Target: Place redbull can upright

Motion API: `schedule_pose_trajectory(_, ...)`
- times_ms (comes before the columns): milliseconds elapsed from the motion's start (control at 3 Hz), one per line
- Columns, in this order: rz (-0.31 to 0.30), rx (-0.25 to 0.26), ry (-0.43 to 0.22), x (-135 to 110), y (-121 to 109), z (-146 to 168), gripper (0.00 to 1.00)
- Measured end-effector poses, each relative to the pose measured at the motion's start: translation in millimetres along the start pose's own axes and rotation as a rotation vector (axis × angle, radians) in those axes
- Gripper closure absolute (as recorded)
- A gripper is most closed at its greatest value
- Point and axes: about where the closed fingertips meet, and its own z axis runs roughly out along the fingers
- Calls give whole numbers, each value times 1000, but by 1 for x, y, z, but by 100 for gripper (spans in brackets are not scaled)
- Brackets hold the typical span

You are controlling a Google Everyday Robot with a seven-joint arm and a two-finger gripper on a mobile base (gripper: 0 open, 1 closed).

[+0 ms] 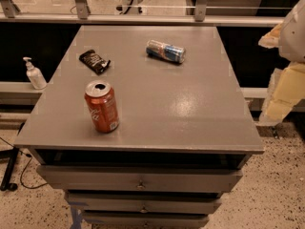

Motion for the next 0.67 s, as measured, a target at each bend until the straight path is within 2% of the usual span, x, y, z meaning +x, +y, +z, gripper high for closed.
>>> schedule_pose_trajectory(667,-7,19,-18,-4,-6,-2,0)
